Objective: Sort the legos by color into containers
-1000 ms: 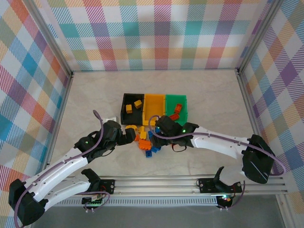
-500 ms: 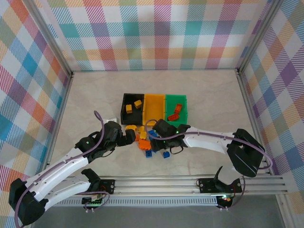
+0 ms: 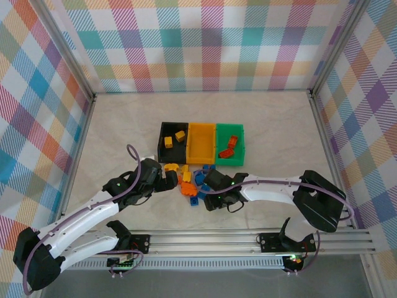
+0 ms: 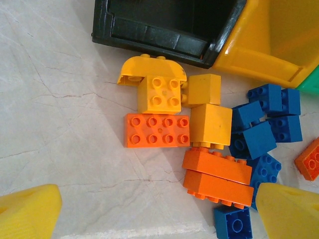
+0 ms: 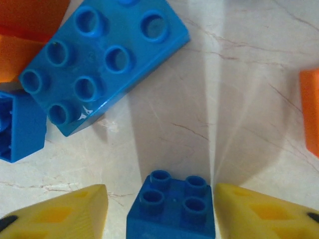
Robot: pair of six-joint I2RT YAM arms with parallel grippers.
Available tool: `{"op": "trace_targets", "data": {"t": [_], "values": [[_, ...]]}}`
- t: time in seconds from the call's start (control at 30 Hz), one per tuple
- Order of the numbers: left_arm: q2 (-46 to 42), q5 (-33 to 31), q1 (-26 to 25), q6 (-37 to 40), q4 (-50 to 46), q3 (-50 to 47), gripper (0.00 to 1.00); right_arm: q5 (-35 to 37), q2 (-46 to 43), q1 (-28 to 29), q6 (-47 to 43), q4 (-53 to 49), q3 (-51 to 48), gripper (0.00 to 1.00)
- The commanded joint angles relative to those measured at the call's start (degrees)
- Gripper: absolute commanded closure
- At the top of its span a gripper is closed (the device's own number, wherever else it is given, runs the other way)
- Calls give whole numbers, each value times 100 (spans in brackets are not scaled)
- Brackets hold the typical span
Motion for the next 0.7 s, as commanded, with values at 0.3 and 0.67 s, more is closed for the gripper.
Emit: {"op": "trace_targets", "data": {"t": [0.3, 0.67], "values": [[-59, 275, -26, 32, 146, -123, 0, 386, -587, -198, -473, -456, 766, 71], [-76, 491, -46, 92, 144, -146, 1, 369, 1420, -1532, -1389, -523, 3572, 70]]}}
